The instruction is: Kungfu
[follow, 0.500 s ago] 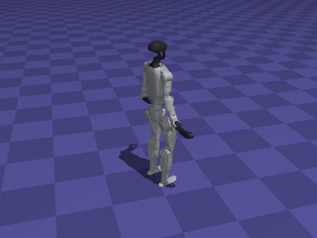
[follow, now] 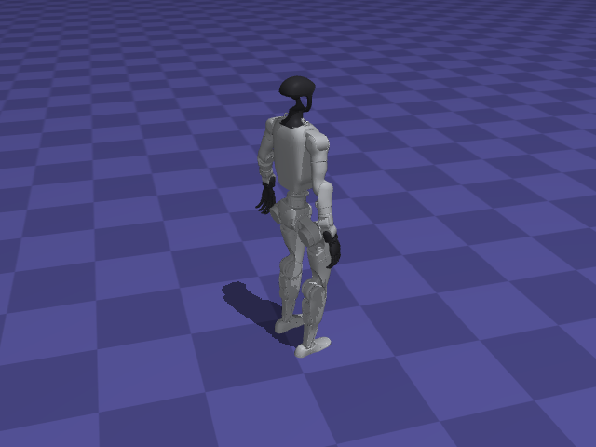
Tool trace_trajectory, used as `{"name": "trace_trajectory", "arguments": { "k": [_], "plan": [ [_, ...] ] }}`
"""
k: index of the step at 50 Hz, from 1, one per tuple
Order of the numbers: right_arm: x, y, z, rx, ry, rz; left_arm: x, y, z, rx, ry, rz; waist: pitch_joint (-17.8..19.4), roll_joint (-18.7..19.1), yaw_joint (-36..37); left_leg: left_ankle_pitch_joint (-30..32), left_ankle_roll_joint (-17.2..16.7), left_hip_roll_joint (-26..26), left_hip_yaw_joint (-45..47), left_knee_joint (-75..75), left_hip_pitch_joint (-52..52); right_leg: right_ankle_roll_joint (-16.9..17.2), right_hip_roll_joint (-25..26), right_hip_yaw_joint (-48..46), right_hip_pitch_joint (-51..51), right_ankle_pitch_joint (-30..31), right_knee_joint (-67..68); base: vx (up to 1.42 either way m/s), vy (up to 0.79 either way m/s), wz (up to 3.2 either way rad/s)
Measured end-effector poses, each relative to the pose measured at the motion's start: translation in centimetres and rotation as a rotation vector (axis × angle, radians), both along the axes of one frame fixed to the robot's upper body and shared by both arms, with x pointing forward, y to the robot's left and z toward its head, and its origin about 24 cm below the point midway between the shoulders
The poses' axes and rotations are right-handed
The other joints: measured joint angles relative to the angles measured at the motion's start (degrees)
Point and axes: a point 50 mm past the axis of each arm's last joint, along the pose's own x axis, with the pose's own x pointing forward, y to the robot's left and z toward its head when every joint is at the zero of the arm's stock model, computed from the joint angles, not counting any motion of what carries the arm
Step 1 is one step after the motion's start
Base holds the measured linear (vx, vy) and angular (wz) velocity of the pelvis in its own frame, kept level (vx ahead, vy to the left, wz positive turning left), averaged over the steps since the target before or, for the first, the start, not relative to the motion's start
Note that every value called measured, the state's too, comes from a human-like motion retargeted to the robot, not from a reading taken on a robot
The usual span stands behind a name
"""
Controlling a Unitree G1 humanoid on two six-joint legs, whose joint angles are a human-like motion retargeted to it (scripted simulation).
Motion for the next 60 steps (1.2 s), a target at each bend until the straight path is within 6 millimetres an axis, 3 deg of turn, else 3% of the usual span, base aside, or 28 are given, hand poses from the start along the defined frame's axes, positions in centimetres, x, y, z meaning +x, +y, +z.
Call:
{"name": "trace_trajectory", "arguments": {
  "k": [2,3,5,10,13,16,20,22,26,29,31,33,35,37,38,40,42,44,45,47,51,53,55,57,58,60],
  "plan": [
    [1.0,0.1,0.0,-0.002,-0.019,-0.018,0.4,0.4,0.2,0.015,-0.033,0.001,0.00,0.36,0.52,-1.53,-1.05,3.11,1.32,0.97,-1.42,8.37,3.83,-1.32,-6.63,6.48,8.82,0.00,-0.53,-0.90],
    [2.1,-0.3,0.1,-0.018,-0.043,-0.001,0.8,0.4,0.2,0.014,-0.057,0.020,0.95,0.59,1.04,-2.32,-3.39,6.32,2.33,2.28,-2.32,8.37,6.94,-5.94,-11.37,9.05,15.31,-0.29,-1.03,-1.31],
    [3.8,-1.4,0.5,-0.067,-0.081,0.049,1.0,0.0,0.0,-0.004,-0.076,0.075,2.09,2.56,1.47,-1.99,-4.57,8.85,4.94,3.42,-3.51,8.37,6.25,-17.90,-20.01,11.60,25.96,-0.43,-0.65,-1.13],
    [5.0,-1.4,0.7,-0.144,-0.148,0.086,0.1,0.2,-0.2,0.032,-0.028,0.175,0.36,6.69,-2.81,-0.06,-0.27,8.79,3.83,0.05,-4.98,8.37,-1.81,-28.24,-37.30,3.75,53.72,-0.05,0.36,0.00],
    [4.3,-0.6,0.4,-0.113,-0.169,0.041,-0.4,0.5,-0.1,0.016,-0.062,0.200,-2.00,8.36,-4.20,0.43,1.01,9.35,2.21,-2.19,-5.32,8.37,-3.04,-30.84,-45.15,-1.02,66.51,0.24,0.08,0.30],
    [3.3,0.0,0.2,-0.098,-0.159,0.000,-0.7,0.6,-0.1,0.011,-0.070,0.220,-4.59,9.39,-5.69,-0.09,1.98,9.16,0.91,-2.90,-6.62,8.37,-4.11,-32.48,-51.41,-5.78,75.30,0.15,0.00,0.27],
    [3.4,0.1,0.2,-0.100,-0.179,-0.047,0.2,0.0,-0.3,0.001,-0.107,0.236,-3.85,9.27,-5.77,-3.25,2.87,8.74,1.71,1.21,-7.73,8.37,-4.67,-32.50,-53.98,-8.85,79.80,-0.02,0.03,-0.06],
    [4.2,-0.1,0.4,-0.109,-0.216,-0.061,1.4,-0.7,-0.4,-0.014,-0.241,0.268,-3.03,8.33,-5.85,-5.81,2.61,8.55,2.75,6.44,-9.99,8.37,-4.56,-30.96,-54.58,-8.71,79.11,-0.13,-0.08,-0.18],
    [6.2,-1.7,1.7,-0.127,-0.341,-0.097,6.7,-1.7,1.2,-0.032,-0.831,0.555,-1.12,6.38,-6.79,-9.51,3.34,7.17,4.72,12.15,-11.68,8.37,-3.46,-27.67,-53.33,-4.40,72.52,-0.12,-0.23,-0.10],
    [6.3,-3.6,4.3,-0.116,-0.522,-0.155,9.3,0.4,4.9,-0.116,-1.180,0.902,-3.43,6.39,-7.94,-4.22,0.79,5.96,6.95,8.60,-9.50,8.37,-1.84,-24.26,-46.68,2.29,59.19,0.12,-0.08,-0.25],
    [7.2,-3.5,6.1,-0.052,-0.700,-0.177,10.3,3.6,9.1,-0.195,-1.464,1.053,-4.62,7.25,-7.30,4.79,-4.57,6.51,8.67,4.71,-6.98,8.37,1.91,-20.71,-38.47,7.86,44.98,0.07,-0.13,-0.69],
    [8.4,-2.8,7.9,0.063,-0.888,-0.215,11.8,7.1,15.4,-0.351,-1.801,1.112,-1.91,8.09,-6.49,16.14,-11.49,5.98,9.02,2.59,-3.12,8.37,5.20,-14.23,-26.54,16.37,28.08,-0.09,0.21,-0.10],
    [9.2,-2.0,9.4,0.198,-1.045,-0.269,14.2,9.3,22.1,-0.622,-2.072,1.165,1.34,6.78,-8.63,25.05,-12.74,-0.31,14.09,3.94,-4.05,8.37,0.78,-7.64,-17.54,28.52,13.59,-0.48,0.91,1.56],
    [10.4,-0.4,10.1,0.367,-1.140,-0.352,18.3,9.1,29.2,-1.127,-2.158,1.152,5.44,4.70,-11.25,24.92,-12.74,-3.69,17.87,12.18,-6.30,8.35,-6.02,-2.88,-8.98,18.95,8.35,-0.60,1.05,2.07],
    [11.2,0.7,10.4,0.462,-1.171,-0.393,20.2,8.4,33.7,-1.440,-2.139,1.056,7.12,4.23,-12.29,22.36,-12.74,-3.69,17.50,15.80,-7.96,8.29,-10.44,-3.84,-6.97,11.40,8.81,-0.45,0.42,1.77],
    [12.5,2.7,10.8,0.659,-1.207,-0.478,23.3,5.0,42.5,-2.081,-1.911,0.729,7.93,4.57,-12.31,12.54,-12.74,3.42,15.48,19.04,-10.50,-1.30,-12.23,-10.99,-4.99,0.67,8.75,-0.18,-0.67,1.01],
    [11.9,5.1,9.7,0.869,-1.115,-0.597,25.6,-1.1,47.3,-2.515,-1.515,0.425,6.34,3.42,-5.35,10.07,-11.78,16.44,16.90,17.24,-9.28,-11.93,-5.21,-9.04,-4.48,-6.19,9.42,0.30,-1.13,-1.33],
    [11.0,7.5,8.4,1.094,-0.980,-0.700,26.7,-7.2,49.7,-2.790,-1.122,0.232,3.02,1.73,-0.70,10.56,-5.56,21.86,18.16,13.31,-9.81,-13.07,-3.25,-4.73,-9.40,-8.87,15.15,0.39,-0.41,-1.11],
    [10.6,8.8,8.0,1.209,-0.918,-0.742,26.9,-9.9,50.2,-2.880,-0.945,0.172,0.12,1.44,-1.54,11.66,-1.98,22.02,16.42,10.52,-11.81,-12.57,-3.25,-3.21,-13.19,-10.11,18.16,0.28,0.12,-0.01],
    [10.0,10.0,7.6,1.382,-0.824,-0.805,26.8,-13.9,50.1,-2.941,-0.684,0.081,0.15,3.17,-3.16,14.48,0.52,23.49,15.29,3.50,-10.32,-13.88,-4.58,-4.76,-13.38,-11.79,20.53,0.10,0.34,-0.29],
    [9.9,9.7,7.3,1.600,-0.791,-0.970,25.1,-22.9,48.6,-2.859,-0.140,-0.149,4.66,6.94,-8.82,13.58,0.46,25.27,20.85,-10.76,-4.82,-13.40,-4.68,-5.73,-11.33,-14.98,24.55,-0.04,0.29,0.65],
    [10.0,9.7,7.4,1.657,-0.816,-1.034,23.8,-27.1,47.0,-2.790,0.155,-0.215,5.24,8.82,-13.68,13.16,0.76,26.71,22.98,-10.41,-6.96,-12.85,-6.63,-10.16,-10.22,-15.84,24.73,0.02,0.11,2.10],
    [10.7,9.6,7.7,1.683,-0.859,-1.054,22.3,-30.7,45.6,-2.735,0.419,-0.232,5.94,9.93,-15.93,15.30,3.37,28.31,30.04,-7.94,-8.11,-12.53,-8.05,-12.76,-10.49,-16.24,24.95,-0.07,0.12,1.27],
    [11.9,9.5,8.2,1.712,-0.900,-1.035,21.5,-32.7,44.6,-2.691,0.582,-0.171,6.95,9.55,-15.91,14.44,5.21,28.68,40.06,-9.45,-5.96,-12.15,-9.09,-12.68,-11.53,-16.32,25.62,-0.04,0.15,0.11],
    [12.3,9.3,8.3,1.717,-0.907,-1.025,21.4,-33.3,44.0,-2.679,0.629,-0.123,7.29,9.03,-14.83,17.44,5.01,27.97,45.11,-12.41,-3.20,-11.87,-9.60,-11.72,-12.10,-16.49,26.43,0.08,0.15,-0.36],
    [12.4,8.8,8.6,1.707,-0.919,-1.004,21.6,-34.1,42.6,-2.642,0.649,-0.019,7.68,9.45,-14.53,19.00,1.95,28.43,48.62,-13.76,-1.07,-11.21,-9.98,-12.59,-11.43,-16.61,26.67,0.23,0.17,-0.11]
  ]
}}
